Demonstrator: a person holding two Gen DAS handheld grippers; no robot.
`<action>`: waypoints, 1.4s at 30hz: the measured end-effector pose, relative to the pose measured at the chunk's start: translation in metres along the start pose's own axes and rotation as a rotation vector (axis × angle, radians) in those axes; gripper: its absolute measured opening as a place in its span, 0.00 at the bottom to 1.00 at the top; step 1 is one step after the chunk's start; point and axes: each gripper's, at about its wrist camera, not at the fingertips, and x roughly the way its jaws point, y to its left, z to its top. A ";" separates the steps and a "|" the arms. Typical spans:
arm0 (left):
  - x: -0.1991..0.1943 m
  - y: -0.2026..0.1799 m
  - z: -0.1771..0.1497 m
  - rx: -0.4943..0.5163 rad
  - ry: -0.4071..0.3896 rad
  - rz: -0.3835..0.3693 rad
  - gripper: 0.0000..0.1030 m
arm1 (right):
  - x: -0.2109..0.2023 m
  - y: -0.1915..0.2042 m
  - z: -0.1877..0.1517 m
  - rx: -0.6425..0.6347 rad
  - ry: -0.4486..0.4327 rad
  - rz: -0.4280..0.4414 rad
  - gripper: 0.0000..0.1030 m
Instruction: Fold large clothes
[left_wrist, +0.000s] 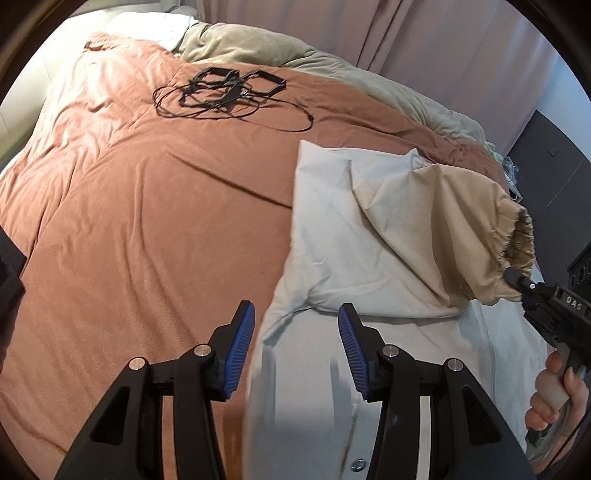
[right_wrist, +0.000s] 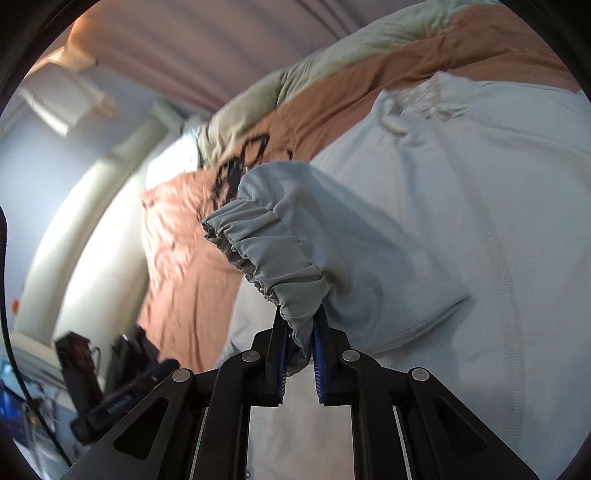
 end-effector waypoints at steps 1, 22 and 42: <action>-0.001 -0.006 0.001 0.005 -0.003 -0.001 0.47 | -0.006 -0.004 0.004 0.015 -0.016 0.008 0.12; 0.014 -0.107 -0.006 -0.019 -0.055 -0.072 0.47 | -0.111 -0.156 0.020 0.440 -0.159 -0.112 0.62; 0.070 -0.146 -0.040 -0.215 -0.013 -0.092 0.47 | -0.051 -0.188 0.013 0.498 -0.083 -0.177 0.14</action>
